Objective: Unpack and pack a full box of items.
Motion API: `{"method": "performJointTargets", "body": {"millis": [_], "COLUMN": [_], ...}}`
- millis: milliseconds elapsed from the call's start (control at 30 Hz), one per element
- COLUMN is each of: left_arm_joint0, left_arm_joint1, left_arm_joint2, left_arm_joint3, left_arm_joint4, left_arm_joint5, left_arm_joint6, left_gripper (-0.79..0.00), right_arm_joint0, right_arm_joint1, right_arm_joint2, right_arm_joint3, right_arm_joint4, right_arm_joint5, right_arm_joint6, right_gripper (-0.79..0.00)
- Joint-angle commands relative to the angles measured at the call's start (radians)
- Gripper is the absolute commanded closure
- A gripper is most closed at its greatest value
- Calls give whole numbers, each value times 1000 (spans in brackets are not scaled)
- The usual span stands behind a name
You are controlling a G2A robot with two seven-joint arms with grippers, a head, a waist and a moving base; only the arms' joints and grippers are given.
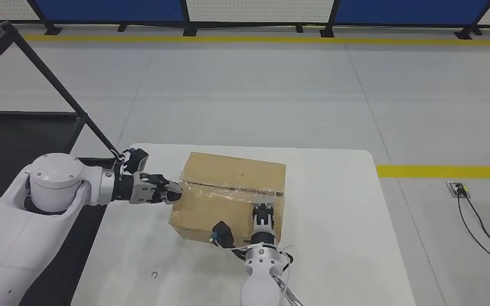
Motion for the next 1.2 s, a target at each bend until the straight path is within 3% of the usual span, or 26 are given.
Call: {"method": "performJointTargets", "body": {"millis": [0,133,600,1167], "left_arm_joint0": [-8,-18,-4,-105], "left_arm_joint1": [-2,-5,-9,-56], "left_arm_joint2": [4,8,15,121], "left_arm_joint3": [5,11,13,156], "left_arm_joint4": [0,-2,-18,-95], "left_arm_joint5": [8,21,43,137], "left_arm_joint6": [2,17,62,45], "left_gripper": [0,0,0,0], "right_arm_joint0": [12,31,21,85], "right_arm_joint1": [-7,-24,-22,-67], "right_arm_joint2": [1,9,20,44], "right_arm_joint3": [5,17,18,61], "right_arm_joint4": [10,41,39,59], "right_arm_joint5": [-21,-35,-25,-202], "right_arm_joint6": [9,31,7,31], "right_gripper": [0,0,0,0]}}
